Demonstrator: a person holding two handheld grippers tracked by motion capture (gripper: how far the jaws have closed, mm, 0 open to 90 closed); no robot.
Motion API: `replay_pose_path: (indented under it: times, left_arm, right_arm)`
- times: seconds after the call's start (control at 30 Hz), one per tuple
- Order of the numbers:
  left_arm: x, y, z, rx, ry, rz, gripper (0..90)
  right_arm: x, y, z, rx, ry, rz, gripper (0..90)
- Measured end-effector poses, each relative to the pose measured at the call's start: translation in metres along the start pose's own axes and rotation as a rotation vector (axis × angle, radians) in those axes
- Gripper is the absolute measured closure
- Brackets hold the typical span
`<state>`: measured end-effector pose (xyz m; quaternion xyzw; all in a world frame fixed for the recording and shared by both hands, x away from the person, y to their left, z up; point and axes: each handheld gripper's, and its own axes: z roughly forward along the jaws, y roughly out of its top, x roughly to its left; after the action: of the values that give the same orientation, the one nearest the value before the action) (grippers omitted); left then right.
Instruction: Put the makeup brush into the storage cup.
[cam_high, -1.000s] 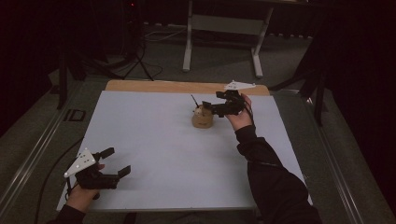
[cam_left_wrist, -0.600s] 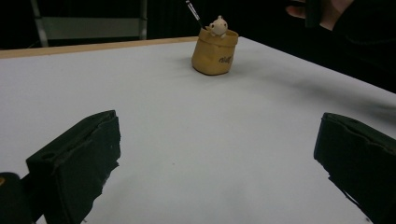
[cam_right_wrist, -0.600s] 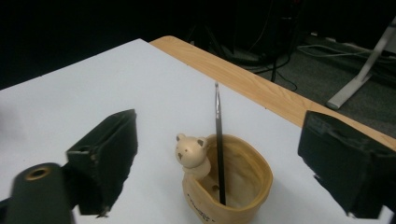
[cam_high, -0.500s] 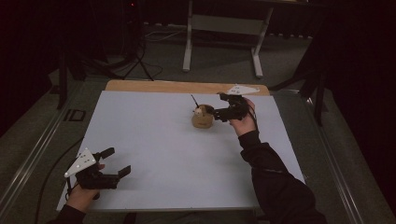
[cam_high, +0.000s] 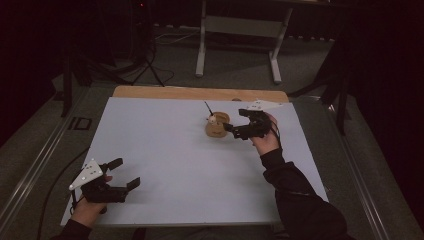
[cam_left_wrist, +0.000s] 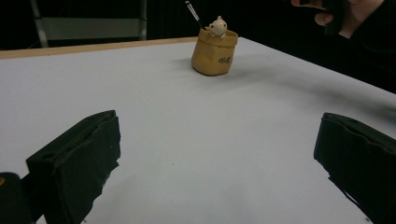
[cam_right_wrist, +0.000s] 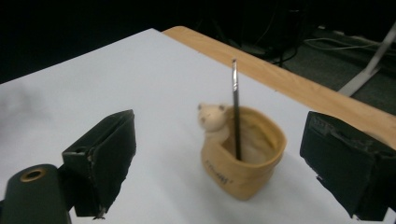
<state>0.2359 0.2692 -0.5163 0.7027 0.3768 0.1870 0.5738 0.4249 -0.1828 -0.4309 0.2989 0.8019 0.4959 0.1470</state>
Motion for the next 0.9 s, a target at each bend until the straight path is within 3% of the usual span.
replay_pose_path:
  times: [0.27,0.4,0.9]
  left_arm:
    - [-0.001,0.001,0.0,-0.005,-0.006,-0.006,0.5]
    - [-0.001,0.001,0.0,-0.003,-0.006,0.0,0.5]
    - [-0.001,0.001,0.001,0.0,-0.007,0.003,0.5]
  right_arm:
    - [0.014,-0.013,-0.011,-0.006,0.002,-0.021,10.8]
    - [0.021,-0.027,-0.015,-0.001,0.039,-0.009,10.8]
    - [0.04,-0.045,-0.029,0.005,0.079,-0.024,12.5]
